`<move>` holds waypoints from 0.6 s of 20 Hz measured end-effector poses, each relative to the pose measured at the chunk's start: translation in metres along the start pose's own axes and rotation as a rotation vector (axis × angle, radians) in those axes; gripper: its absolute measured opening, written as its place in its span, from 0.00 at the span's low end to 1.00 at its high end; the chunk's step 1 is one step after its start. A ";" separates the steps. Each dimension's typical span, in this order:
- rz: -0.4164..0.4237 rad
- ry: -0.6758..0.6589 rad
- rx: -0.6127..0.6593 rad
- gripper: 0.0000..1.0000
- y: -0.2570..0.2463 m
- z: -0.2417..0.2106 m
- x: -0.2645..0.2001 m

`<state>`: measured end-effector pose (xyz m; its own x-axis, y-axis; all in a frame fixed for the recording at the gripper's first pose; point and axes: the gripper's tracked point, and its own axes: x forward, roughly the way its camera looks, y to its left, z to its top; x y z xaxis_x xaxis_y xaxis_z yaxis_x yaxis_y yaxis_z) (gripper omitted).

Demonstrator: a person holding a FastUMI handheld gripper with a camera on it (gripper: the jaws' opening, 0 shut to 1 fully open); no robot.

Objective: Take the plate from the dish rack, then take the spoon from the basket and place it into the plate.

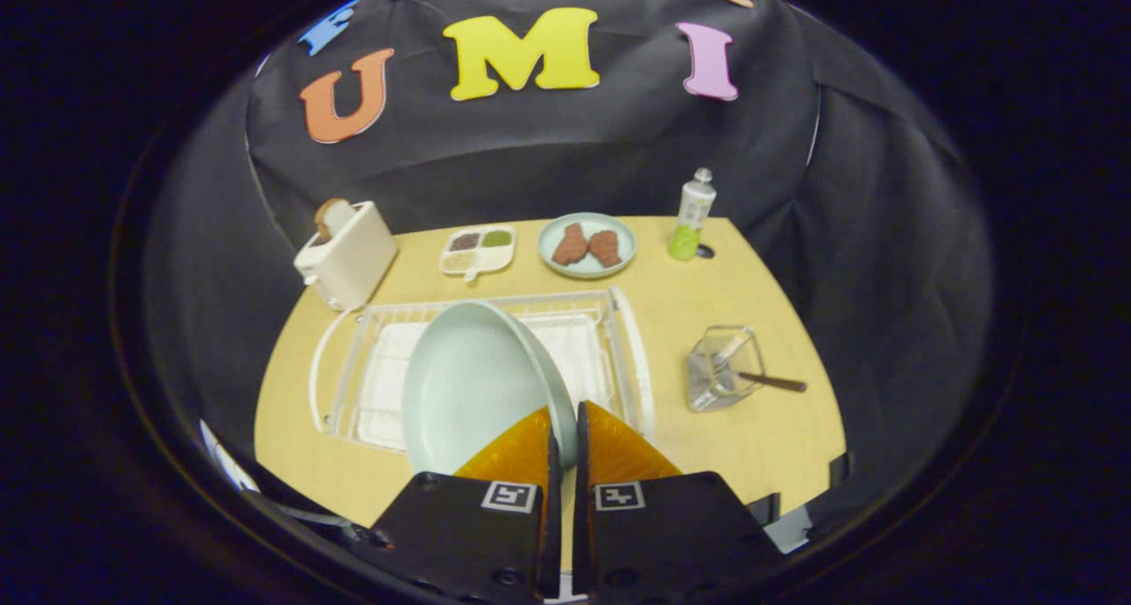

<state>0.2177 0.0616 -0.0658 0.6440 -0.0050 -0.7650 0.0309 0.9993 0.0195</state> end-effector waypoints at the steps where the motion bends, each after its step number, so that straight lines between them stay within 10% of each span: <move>1: 0.040 0.016 0.005 0.10 -0.001 -0.016 0.001; 6: 0.219 0.055 0.093 0.10 -0.011 -0.090 0.018; 12: 0.208 0.095 0.199 0.10 -0.049 -0.162 0.057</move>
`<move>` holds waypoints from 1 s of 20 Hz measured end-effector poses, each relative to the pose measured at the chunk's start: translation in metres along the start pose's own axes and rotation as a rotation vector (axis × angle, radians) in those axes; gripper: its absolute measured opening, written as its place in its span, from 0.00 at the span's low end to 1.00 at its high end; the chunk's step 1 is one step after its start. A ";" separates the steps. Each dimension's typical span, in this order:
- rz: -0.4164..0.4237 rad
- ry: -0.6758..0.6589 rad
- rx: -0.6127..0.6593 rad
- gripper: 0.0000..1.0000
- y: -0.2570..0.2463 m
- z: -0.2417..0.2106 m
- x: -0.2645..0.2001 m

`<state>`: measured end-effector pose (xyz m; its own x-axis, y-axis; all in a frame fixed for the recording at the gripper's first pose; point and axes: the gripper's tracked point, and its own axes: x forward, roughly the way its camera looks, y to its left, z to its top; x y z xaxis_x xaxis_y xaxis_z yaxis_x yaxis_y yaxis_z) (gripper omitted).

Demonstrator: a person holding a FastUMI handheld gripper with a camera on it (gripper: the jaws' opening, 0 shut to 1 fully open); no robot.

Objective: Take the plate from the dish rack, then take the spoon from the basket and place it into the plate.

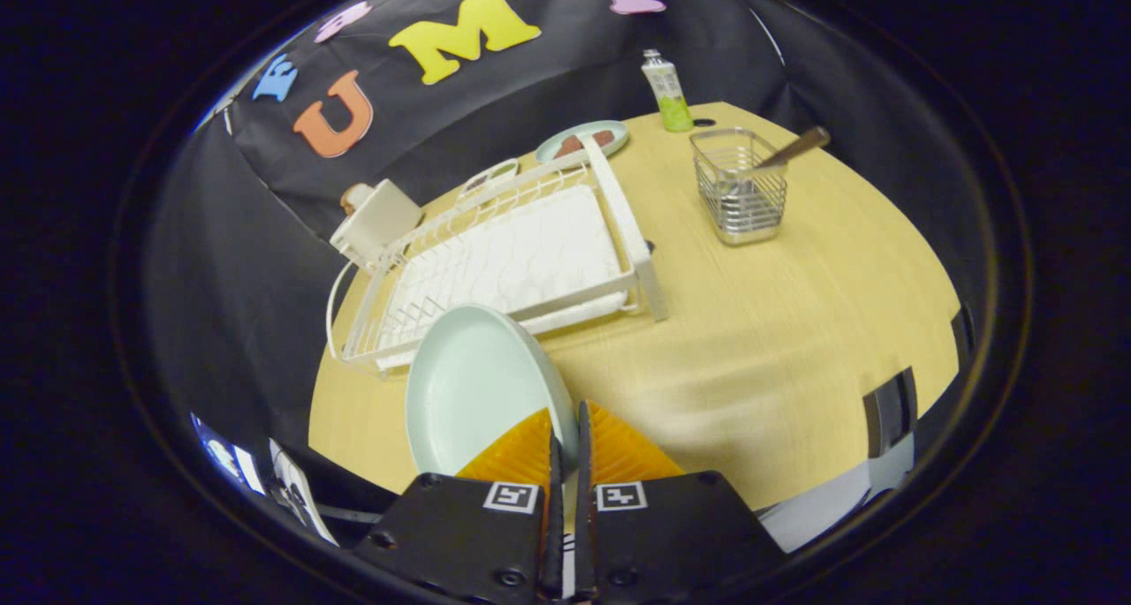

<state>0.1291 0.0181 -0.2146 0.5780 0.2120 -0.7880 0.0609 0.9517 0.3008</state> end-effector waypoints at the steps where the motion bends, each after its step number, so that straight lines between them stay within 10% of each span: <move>1: -0.002 0.008 0.002 0.10 -0.003 -0.006 0.004; 17: -0.014 -0.091 -0.057 0.11 -0.046 -0.001 0.024; 19: 0.006 -0.162 -0.092 0.19 -0.046 0.010 0.016; 20: -0.019 -0.219 -0.111 0.40 -0.051 0.020 0.010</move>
<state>0.1484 -0.0331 -0.2270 0.7407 0.1519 -0.6544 -0.0088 0.9762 0.2167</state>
